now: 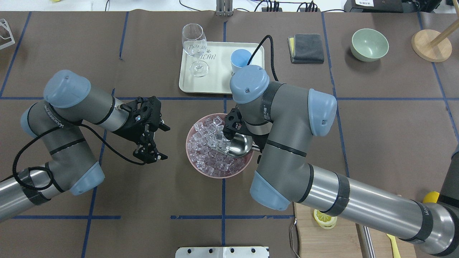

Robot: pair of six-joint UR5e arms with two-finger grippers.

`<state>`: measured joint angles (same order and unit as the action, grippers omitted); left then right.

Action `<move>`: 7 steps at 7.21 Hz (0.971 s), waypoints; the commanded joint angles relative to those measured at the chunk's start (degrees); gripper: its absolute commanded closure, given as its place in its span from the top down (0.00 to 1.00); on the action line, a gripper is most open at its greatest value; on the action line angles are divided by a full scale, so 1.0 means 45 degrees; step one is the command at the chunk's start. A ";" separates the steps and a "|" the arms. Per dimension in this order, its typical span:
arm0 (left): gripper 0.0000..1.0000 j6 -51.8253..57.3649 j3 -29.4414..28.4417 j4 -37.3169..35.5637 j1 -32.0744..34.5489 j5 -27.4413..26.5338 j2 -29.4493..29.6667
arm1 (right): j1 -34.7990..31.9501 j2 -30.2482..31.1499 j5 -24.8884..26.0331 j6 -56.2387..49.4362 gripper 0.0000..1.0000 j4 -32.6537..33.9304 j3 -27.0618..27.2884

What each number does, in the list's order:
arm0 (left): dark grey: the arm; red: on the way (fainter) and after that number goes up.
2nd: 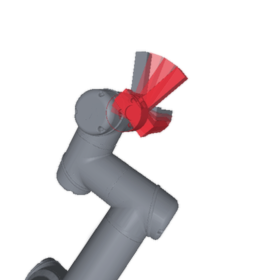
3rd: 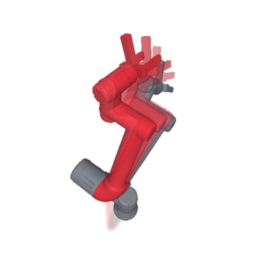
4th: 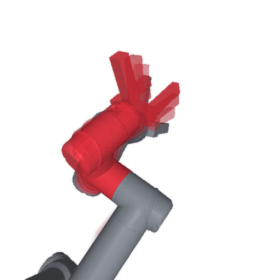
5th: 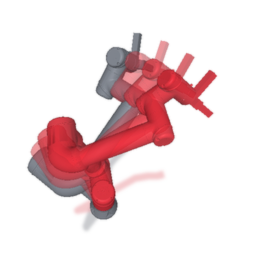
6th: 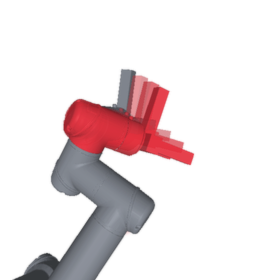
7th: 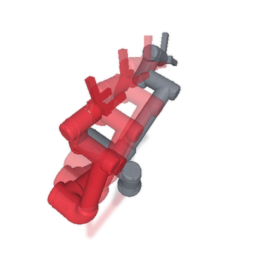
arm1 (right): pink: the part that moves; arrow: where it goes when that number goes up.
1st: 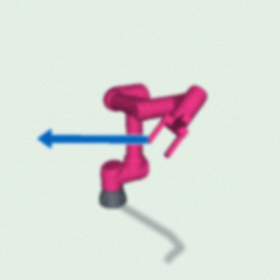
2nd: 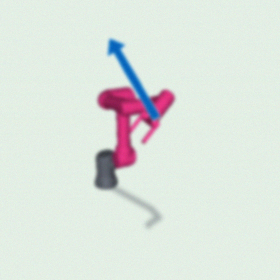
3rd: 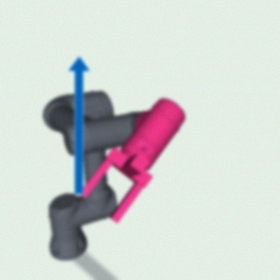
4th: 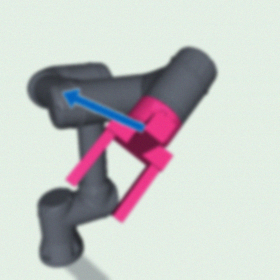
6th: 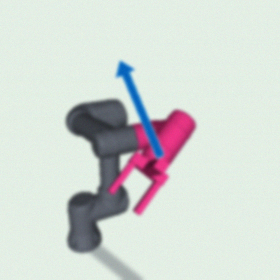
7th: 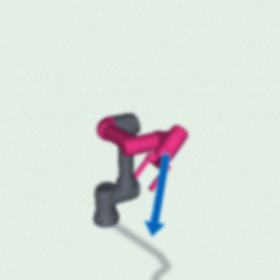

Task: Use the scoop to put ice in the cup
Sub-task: 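Scoop ice cubes and lift the filled scoop out of the bowl with the right gripper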

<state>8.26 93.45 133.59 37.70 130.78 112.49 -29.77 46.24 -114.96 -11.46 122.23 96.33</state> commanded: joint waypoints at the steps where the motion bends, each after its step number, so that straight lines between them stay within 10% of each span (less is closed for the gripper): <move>1: 1.00 0.0000 0.0014 0.0000 0.0001 0.0000 0.0022 | -0.0083 0.0427 -0.0623 -0.0033 0.00 -0.0598 0.0428; 7: 1.00 0.0000 0.0034 0.0000 0.0001 0.0000 -0.0017 | -0.0609 0.1346 -0.0605 0.1892 0.00 -0.0111 0.2676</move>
<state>8.26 93.60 133.59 37.70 130.78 112.56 -31.52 52.15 -117.57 -6.85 121.58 107.91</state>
